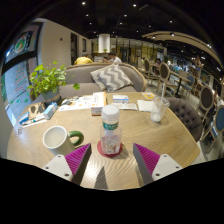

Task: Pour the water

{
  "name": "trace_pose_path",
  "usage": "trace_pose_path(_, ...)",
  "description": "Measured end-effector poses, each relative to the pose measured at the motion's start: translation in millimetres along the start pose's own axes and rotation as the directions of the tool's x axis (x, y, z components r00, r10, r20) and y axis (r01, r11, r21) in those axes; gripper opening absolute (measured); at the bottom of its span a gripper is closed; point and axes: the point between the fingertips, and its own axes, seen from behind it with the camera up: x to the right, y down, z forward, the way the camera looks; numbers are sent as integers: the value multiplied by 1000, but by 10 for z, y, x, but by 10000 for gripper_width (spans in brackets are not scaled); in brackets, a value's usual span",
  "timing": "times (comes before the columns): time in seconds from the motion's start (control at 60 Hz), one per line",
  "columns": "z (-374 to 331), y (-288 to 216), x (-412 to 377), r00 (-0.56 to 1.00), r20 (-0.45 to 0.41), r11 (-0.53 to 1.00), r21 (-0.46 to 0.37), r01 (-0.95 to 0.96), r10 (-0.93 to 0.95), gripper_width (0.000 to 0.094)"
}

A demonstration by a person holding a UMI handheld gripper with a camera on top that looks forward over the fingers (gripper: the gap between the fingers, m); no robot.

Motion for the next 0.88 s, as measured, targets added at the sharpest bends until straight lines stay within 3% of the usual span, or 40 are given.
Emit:
trace_pose_path(0.4, -1951, 52, -388, 999, -48, 996, -81, -23, 19, 851)
trace_pose_path(0.883, -2469, 136, -302, 998, -63, 996, -84, 7, -13, 854)
